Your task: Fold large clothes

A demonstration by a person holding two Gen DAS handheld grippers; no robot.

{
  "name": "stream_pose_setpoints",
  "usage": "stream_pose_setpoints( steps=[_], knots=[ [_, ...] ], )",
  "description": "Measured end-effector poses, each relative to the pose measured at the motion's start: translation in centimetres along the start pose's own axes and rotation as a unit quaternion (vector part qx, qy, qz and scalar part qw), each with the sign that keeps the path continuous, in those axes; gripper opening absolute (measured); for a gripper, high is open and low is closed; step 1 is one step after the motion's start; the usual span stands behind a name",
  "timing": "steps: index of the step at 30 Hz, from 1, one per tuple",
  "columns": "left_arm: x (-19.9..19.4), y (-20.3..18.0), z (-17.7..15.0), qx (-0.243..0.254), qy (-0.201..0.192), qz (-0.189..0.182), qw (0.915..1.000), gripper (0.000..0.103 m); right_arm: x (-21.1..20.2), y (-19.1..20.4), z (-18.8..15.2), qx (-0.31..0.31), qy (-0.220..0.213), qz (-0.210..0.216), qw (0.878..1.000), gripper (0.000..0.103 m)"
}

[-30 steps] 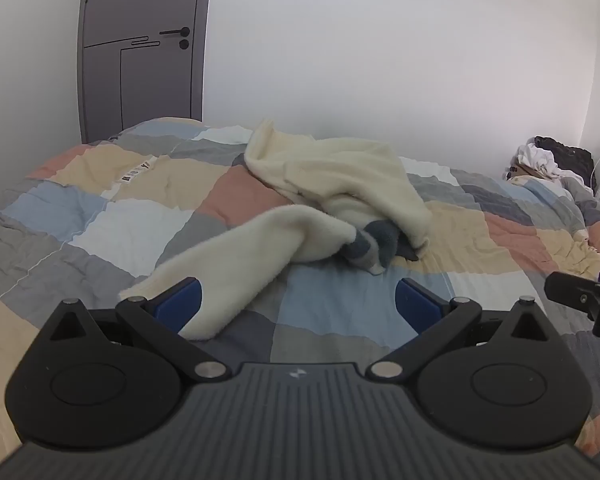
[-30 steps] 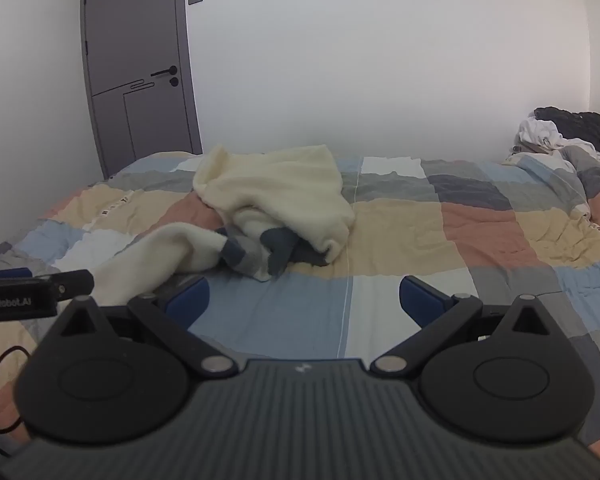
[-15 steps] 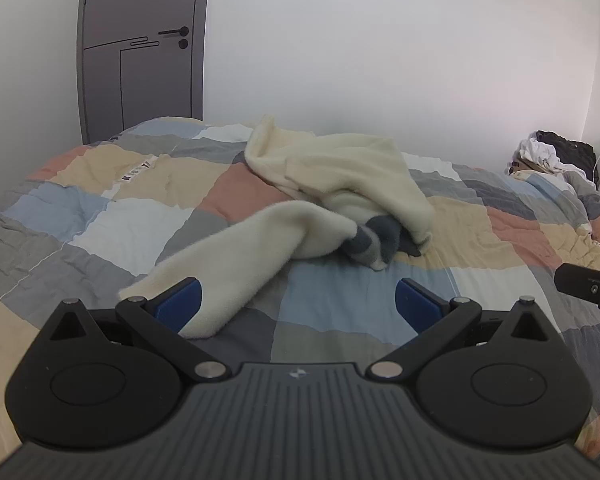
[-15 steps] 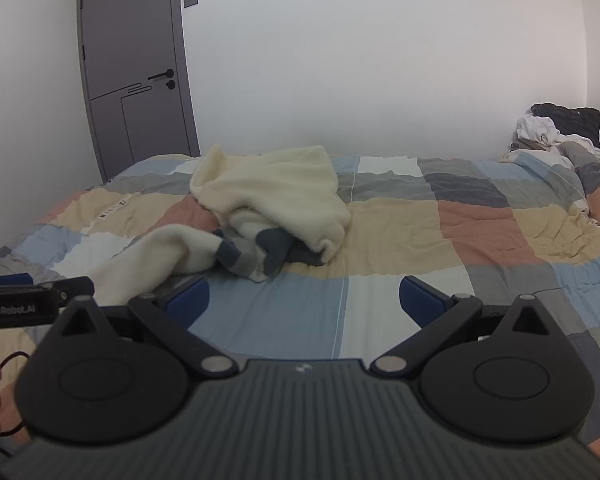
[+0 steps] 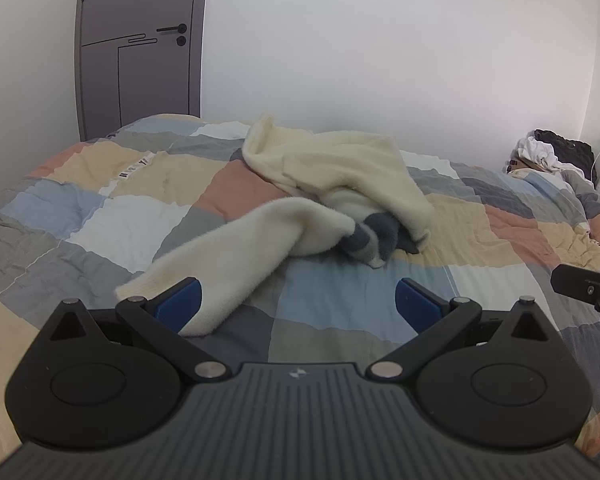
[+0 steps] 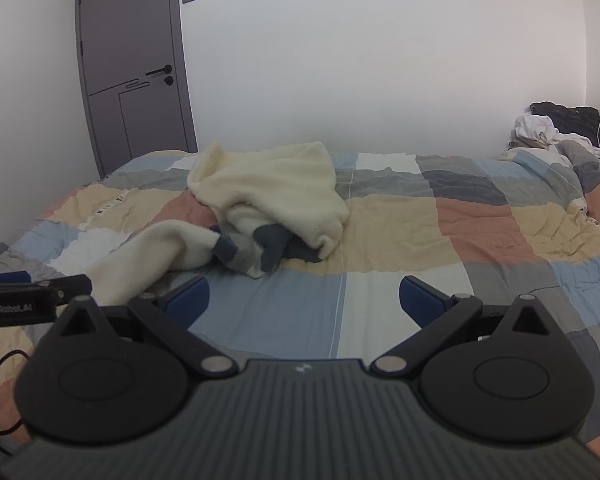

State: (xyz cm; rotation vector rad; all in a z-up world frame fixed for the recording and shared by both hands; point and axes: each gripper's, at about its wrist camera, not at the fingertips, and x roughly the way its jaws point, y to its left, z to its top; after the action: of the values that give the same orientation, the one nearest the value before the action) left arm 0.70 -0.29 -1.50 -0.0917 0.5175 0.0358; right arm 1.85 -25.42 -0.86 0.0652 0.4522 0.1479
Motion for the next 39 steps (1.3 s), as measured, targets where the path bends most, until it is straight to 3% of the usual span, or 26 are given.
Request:
stream_pose_setpoints(
  steps=[39],
  knots=[
    [1.1, 0.0, -0.8, 0.005, 0.008, -0.006, 0.9999, 0.103, 0.7, -0.4, -0.4, 0.003, 0.012, -0.018, 1.000, 0.103]
  ],
)
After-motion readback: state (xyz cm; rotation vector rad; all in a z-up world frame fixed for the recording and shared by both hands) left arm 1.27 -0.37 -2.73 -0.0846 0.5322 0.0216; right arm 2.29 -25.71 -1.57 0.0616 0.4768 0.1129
